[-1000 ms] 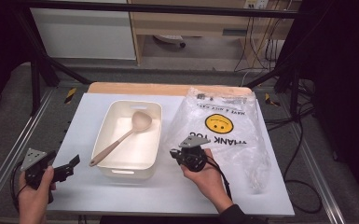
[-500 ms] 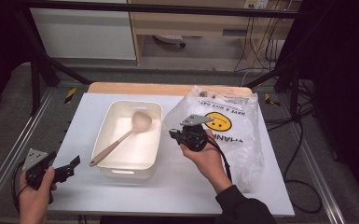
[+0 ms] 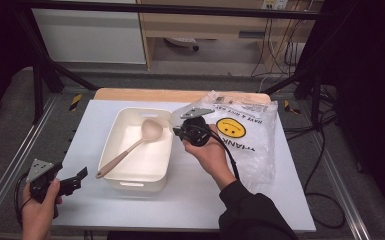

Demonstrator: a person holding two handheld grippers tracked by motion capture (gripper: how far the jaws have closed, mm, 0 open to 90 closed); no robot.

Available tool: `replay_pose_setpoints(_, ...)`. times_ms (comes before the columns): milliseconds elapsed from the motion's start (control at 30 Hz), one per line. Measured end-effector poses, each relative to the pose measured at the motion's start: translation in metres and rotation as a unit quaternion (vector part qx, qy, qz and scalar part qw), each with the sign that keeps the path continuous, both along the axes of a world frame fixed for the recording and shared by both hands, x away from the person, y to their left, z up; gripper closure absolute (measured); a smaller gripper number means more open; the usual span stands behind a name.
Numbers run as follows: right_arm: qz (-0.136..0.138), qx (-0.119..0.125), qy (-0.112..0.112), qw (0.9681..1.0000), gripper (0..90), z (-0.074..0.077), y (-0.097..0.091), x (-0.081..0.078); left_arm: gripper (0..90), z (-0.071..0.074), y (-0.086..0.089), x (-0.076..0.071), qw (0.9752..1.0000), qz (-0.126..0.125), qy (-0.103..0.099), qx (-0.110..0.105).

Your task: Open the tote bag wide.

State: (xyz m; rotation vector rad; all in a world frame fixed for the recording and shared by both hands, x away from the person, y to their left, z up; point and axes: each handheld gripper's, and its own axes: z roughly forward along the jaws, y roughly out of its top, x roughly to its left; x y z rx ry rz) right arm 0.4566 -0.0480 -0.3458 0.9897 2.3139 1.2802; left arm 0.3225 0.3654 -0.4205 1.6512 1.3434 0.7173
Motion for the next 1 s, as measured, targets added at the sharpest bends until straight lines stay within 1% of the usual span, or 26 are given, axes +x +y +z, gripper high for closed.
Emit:
replay_pose_setpoints(67,-0.004,-0.001,0.001,1.0,87.3,0.001,0.002,0.006,6.5,0.0,0.0,0.0,1.0,0.0,0.001,0.0)
replay_pose_setpoints(100,-0.01,0.003,0.006,0.9999,87.4,0.001,0.005,0.014,6.5,0.0,0.0,0.0,1.0,-0.001,0.001,0.0)
replay_pose_setpoints(133,-0.01,0.003,0.006,0.9999,87.4,0.001,0.005,0.014,6.5,0.0,0.0,0.0,1.0,-0.003,-0.001,0.001)
replay_pose_setpoints(167,-0.007,-0.001,0.01,0.9999,87.3,0.001,0.011,0.021,6.6,0.001,0.0,0.0,1.0,-0.003,-0.001,0.0)
replay_pose_setpoints(200,-0.007,-0.001,0.01,0.9999,87.3,0.001,0.011,0.021,6.6,0.001,0.0,0.0,1.0,-0.002,-0.001,0.0)
replay_pose_setpoints(233,-0.007,-0.006,0.008,0.9999,87.3,0.002,0.014,0.022,6.5,0.0,-0.001,0.0,1.0,-0.002,0.0,-0.003)
replay_pose_setpoints(300,-0.002,-0.012,0.008,0.9999,87.1,0.001,0.023,0.024,6.5,-0.001,0.0,0.001,1.0,-0.004,0.003,0.0)
replay_pose_setpoints(400,0.001,-0.014,0.01,0.9999,85.5,0.0,0.025,0.025,6.5,-0.001,0.001,0.002,1.0,-0.005,0.007,0.001)
replay_pose_setpoints(433,0.001,-0.013,0.013,0.9998,83.2,0.0,0.027,0.025,6.5,-0.002,0.001,0.002,1.0,-0.004,0.007,-0.001)
replay_pose_setpoints(467,0.005,-0.014,0.013,0.9998,71.6,0.001,0.028,0.024,6.5,-0.002,0.001,0.002,1.0,-0.003,0.007,0.0)
replay_pose_setpoints(500,0.005,-0.016,0.012,0.9998,62.9,0.001,0.028,0.022,6.5,-0.002,0.001,0.002,1.0,-0.002,0.007,0.001)
replay_pose_setpoints(533,0.002,-0.022,0.01,0.9997,55.5,0.002,0.028,0.021,6.5,-0.002,0.001,0.002,1.0,-0.002,0.008,0.003)
replay_pose_setpoints(567,0.0,-0.029,0.004,0.9996,48.5,0.004,0.027,0.019,6.5,-0.002,0.0,0.002,1.0,0.001,0.008,0.004)
replay_pose_setpoints(600,-0.004,-0.03,-0.004,0.9995,41.5,0.006,0.025,0.017,6.6,-0.002,0.0,0.002,1.0,0.0,0.008,0.004)
replay_pose_setpoints(667,-0.008,-0.026,-0.001,0.9996,30.0,0.011,0.021,0.014,6.5,-0.002,0.0,0.002,1.0,0.001,0.008,0.003)
replay_pose_setpoints(700,-0.008,-0.026,-0.001,0.9996,30.0,0.011,0.021,0.014,6.5,-0.001,0.0,0.002,1.0,-0.002,0.007,0.006)
replay_pose_setpoints(733,-0.013,-0.02,-0.003,0.9997,22.0,0.014,0.015,0.009,6.6,-0.001,0.0,0.001,1.0,-0.002,0.007,0.005)
replay_pose_setpoints(767,-0.014,-0.017,-0.005,0.9997,19.9,0.016,0.012,0.006,6.5,-0.001,0.0,0.001,1.0,0.0,0.007,0.005)
replay_pose_setpoints(800,-0.013,-0.013,-0.007,0.9998,18.4,0.017,0.008,0.003,6.5,-0.001,0.0,0.001,1.0,0.0,0.007,0.005)
replay_pose_setpoints(867,-0.012,-0.012,-0.006,0.9998,15.3,0.018,0.001,0.0,6.5,-0.002,0.001,0.001,0.9999,0.0,0.01,0.003)
replay_pose_setpoints(967,-0.014,-0.008,-0.008,0.9998,13.2,0.019,-0.01,-0.004,6.5,-0.002,0.001,0.002,0.9999,-0.001,0.012,0.002)
replay_pose_setpoints(1000,-0.014,-0.008,-0.008,0.9998,13.2,0.019,-0.01,-0.004,6.5,-0.002,0.001,0.001,0.9999,-0.001,0.011,0.003)
